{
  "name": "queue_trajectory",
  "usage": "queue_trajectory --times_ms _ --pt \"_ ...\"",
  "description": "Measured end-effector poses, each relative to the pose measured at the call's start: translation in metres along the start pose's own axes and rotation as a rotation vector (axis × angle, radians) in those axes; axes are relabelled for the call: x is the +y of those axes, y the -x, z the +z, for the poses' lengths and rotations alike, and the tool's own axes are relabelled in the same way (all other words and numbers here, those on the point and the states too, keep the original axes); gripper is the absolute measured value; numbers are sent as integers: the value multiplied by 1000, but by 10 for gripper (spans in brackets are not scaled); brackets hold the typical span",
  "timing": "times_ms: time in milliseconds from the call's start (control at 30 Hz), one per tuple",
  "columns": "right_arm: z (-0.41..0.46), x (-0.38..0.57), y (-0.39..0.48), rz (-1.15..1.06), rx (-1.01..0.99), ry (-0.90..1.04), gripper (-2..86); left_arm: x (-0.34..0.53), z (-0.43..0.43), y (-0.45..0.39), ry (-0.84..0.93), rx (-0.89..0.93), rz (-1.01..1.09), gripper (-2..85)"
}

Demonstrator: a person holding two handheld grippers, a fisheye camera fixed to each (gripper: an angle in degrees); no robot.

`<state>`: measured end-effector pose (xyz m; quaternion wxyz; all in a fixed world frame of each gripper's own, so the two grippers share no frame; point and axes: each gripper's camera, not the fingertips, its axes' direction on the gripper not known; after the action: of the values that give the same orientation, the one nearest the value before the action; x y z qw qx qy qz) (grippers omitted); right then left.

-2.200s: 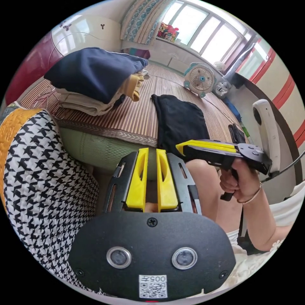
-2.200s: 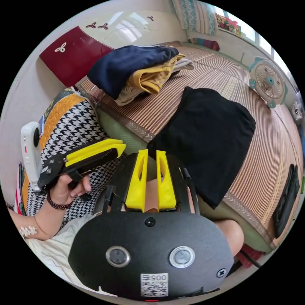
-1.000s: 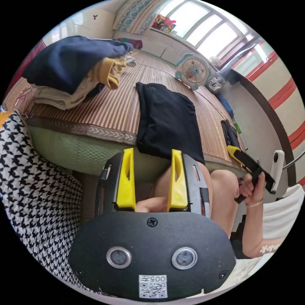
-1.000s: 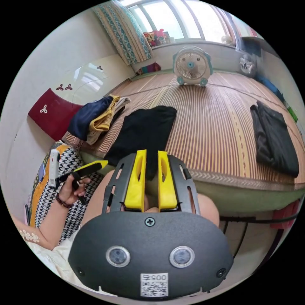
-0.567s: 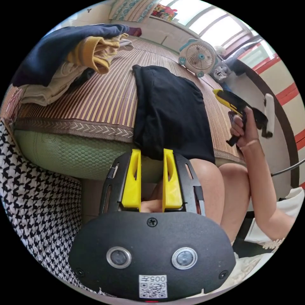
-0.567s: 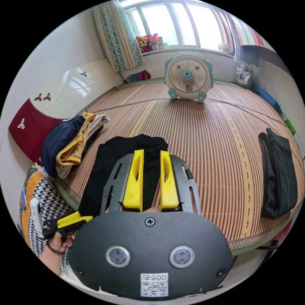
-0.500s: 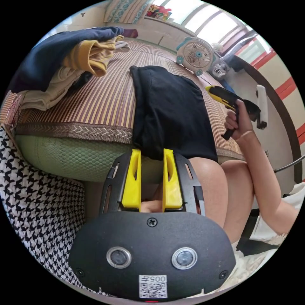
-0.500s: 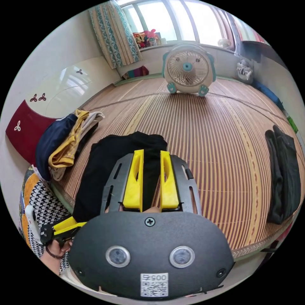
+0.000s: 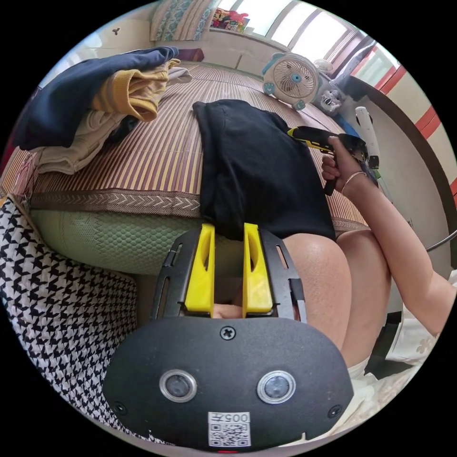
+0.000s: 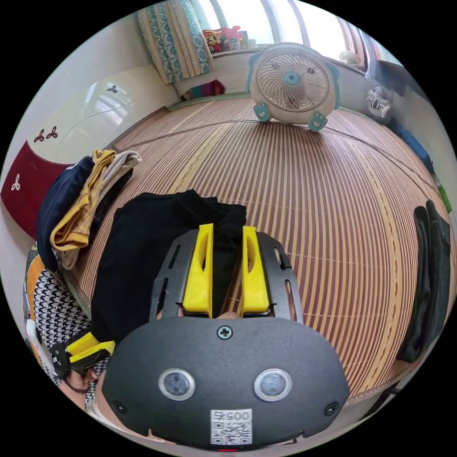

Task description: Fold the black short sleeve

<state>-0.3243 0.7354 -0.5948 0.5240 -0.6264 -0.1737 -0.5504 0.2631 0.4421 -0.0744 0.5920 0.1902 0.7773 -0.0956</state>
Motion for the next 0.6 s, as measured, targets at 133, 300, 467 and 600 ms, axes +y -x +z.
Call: queue_trajectory --times_ms 133,300,467,600 --pt "-5 8 0 10 -37 14 24 0 -4 -11 10 -34 12 82" --pt "-23 25 14 -52 48 11 7 -1 -13 -13 51 19 25 47" --pt "-77 55 35 -60 88 -124 -1 4 -42 -14 -10 119 58 32" --pt "-117 78 52 -55 84 -202 -4 8 -78 -23 -97 202 129 27"
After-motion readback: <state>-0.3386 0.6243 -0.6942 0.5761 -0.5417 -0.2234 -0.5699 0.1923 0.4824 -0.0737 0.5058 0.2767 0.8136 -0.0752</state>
